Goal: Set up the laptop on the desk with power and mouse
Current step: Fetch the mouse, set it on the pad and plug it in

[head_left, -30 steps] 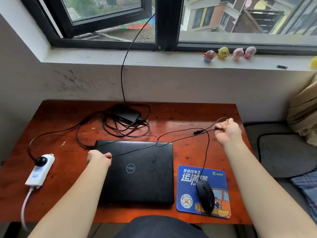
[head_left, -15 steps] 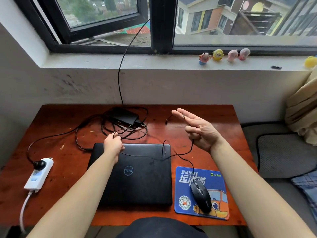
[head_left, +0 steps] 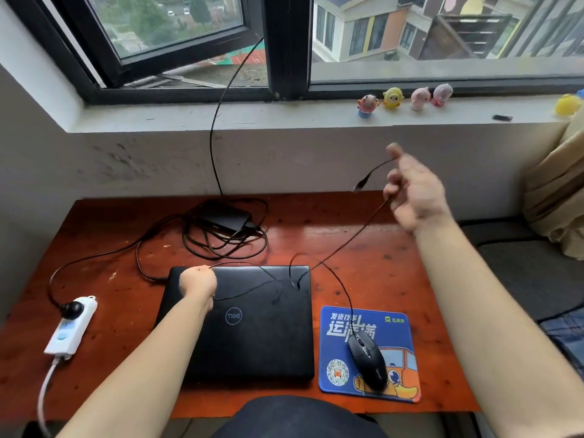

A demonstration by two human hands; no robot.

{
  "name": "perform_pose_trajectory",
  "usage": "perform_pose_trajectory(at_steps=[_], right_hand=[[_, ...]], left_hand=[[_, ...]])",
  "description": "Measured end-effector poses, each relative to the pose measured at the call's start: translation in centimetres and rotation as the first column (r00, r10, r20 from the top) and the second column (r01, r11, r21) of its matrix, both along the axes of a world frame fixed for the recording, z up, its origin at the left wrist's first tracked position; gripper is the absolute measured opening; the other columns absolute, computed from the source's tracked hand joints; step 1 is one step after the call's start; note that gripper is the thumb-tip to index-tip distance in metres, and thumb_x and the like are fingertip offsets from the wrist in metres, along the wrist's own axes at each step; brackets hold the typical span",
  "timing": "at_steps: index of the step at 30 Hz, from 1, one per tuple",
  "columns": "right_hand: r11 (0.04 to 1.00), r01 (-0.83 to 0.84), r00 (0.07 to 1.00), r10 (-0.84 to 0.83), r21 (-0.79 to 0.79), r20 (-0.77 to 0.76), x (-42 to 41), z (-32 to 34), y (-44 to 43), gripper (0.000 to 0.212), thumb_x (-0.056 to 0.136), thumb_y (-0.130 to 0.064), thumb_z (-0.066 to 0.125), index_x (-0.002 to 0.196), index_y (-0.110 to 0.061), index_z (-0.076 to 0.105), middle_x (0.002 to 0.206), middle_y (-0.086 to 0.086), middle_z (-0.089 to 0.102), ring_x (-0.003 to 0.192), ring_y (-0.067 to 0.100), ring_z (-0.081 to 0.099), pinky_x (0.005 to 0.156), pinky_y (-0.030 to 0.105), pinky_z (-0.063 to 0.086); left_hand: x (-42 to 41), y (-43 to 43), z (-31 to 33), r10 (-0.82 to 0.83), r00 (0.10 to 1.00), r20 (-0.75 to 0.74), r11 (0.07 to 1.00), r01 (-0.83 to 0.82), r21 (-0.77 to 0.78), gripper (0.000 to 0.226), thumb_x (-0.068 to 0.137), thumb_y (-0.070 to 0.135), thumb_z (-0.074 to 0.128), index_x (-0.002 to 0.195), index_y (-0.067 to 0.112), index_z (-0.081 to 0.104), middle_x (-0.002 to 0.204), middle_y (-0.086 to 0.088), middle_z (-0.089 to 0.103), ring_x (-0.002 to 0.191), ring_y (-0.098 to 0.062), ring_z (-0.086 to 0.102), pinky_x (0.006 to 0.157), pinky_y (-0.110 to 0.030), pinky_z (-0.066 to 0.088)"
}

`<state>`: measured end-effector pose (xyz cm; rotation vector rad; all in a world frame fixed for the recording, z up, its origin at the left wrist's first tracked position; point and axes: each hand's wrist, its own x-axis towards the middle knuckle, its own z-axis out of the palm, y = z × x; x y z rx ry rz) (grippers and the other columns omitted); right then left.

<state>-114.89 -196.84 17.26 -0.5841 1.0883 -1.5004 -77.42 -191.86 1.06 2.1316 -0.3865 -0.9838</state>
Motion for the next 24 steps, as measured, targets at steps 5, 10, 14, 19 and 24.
perform_pose_trajectory(at_steps=[5,10,14,19,24], right_hand=[[0.998,0.045,0.998,-0.046,-0.036,-0.035,-2.5,2.2,-1.6,0.018,0.103,-0.009,0.044,0.117,-0.015,0.054,0.108,-0.003,0.072,0.076,0.009,0.066,0.067,0.023,0.053],[0.982,-0.174,0.969,0.183,0.07,-0.168,1.3,-0.3,-0.2,0.019,0.104,-0.012,0.045,0.11,-0.02,0.062,0.081,0.002,0.068,0.058,0.007,0.058,0.059,0.02,0.052],[0.943,-0.323,0.919,0.332,0.075,-0.215,4.7,-1.9,0.7,0.018,0.105,-0.017,0.046,0.104,-0.018,0.064,0.088,0.004,0.072,0.071,0.013,0.065,0.068,0.024,0.054],[0.964,-0.218,0.863,0.263,0.153,-0.431,5.1,-3.8,0.7,0.019,0.101,-0.021,0.053,0.104,-0.018,0.071,0.083,-0.003,0.064,0.073,0.009,0.054,0.064,0.015,0.044],[0.934,-0.241,0.69,0.356,0.263,-0.63,2.9,-7.1,2.6,0.022,0.102,-0.018,0.05,0.109,-0.019,0.07,0.08,-0.001,0.063,0.074,0.012,0.053,0.072,0.026,0.044]], left_hand=[[0.4,0.1,0.6,0.11,0.991,-0.077,0.993,-0.113,-0.04,0.03,0.098,0.017,0.046,0.117,0.005,0.065,0.079,0.002,0.056,0.052,-0.013,0.049,0.043,-0.019,0.028],[0.2,0.5,2.4,-0.123,0.99,0.069,0.982,0.131,-0.132,0.031,0.094,0.013,0.057,0.123,0.008,0.065,0.103,-0.016,0.067,0.092,-0.027,0.065,0.078,-0.035,0.052],[-0.2,1.3,4.0,-0.381,0.808,0.45,0.904,0.428,-0.002,0.031,0.086,0.014,0.063,0.116,0.02,0.066,0.114,-0.009,0.062,0.103,-0.028,0.061,0.078,-0.03,0.044],[-4.0,2.5,4.1,-0.683,0.658,0.317,0.714,0.694,0.096,0.017,0.086,0.006,0.059,0.086,0.021,0.069,0.089,-0.002,0.07,0.083,-0.024,0.066,0.079,-0.033,0.054],[-9.0,4.1,1.1,-0.701,0.706,-0.099,0.676,0.703,0.22,0.019,0.095,0.014,0.05,0.082,0.01,0.064,0.08,-0.004,0.063,0.06,-0.016,0.052,0.051,-0.024,0.035]])
